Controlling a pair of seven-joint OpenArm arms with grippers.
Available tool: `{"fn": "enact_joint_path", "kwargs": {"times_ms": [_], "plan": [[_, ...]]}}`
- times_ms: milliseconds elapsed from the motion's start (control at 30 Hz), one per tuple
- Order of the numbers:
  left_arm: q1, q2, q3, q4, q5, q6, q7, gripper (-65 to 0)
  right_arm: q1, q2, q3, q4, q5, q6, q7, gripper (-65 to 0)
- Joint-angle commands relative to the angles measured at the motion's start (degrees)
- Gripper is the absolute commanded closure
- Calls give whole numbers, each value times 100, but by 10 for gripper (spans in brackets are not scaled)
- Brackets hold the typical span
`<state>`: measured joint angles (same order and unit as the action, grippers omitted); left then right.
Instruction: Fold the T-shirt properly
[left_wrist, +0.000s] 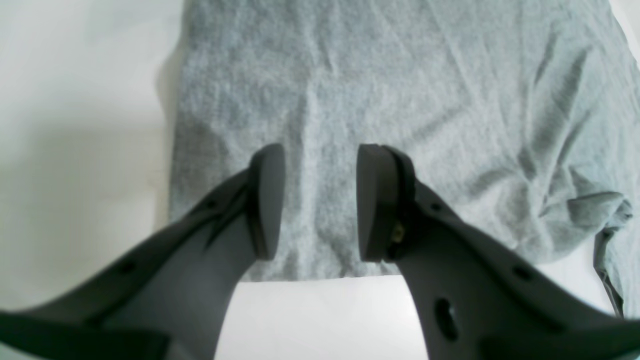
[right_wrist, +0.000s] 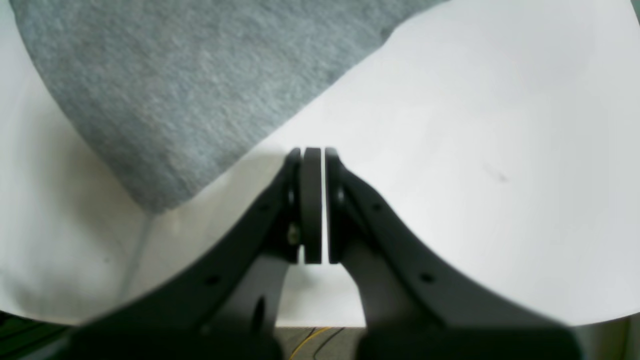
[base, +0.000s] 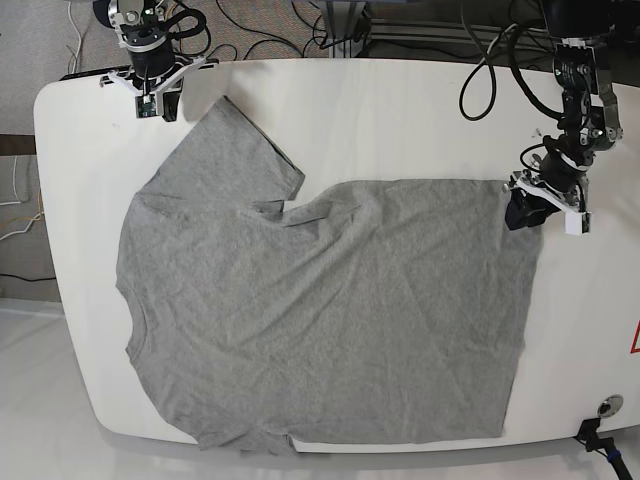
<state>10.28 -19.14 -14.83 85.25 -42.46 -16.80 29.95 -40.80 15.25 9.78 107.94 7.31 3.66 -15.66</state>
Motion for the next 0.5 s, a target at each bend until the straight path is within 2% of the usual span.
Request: {"fn": "enact_joint_path", "kwargs": {"times_ms": [0,233,267,467], "plan": [[-81,-96,-15,103,-74,-13,-207,-219,-22,55,26,131,-56,-15,105,0],[-67,-79,8,43,-57,-26,-389,-220,-21,52,50,121,-77,-15,80,0],[-42,-125,18,75,-129,9,-436,-223,-29,47,53,144,-65,-33,229,0],[-5,-219,5,75,-136,38,-630,-222,41,7,52,-98,-64,-14,251,0]]}}
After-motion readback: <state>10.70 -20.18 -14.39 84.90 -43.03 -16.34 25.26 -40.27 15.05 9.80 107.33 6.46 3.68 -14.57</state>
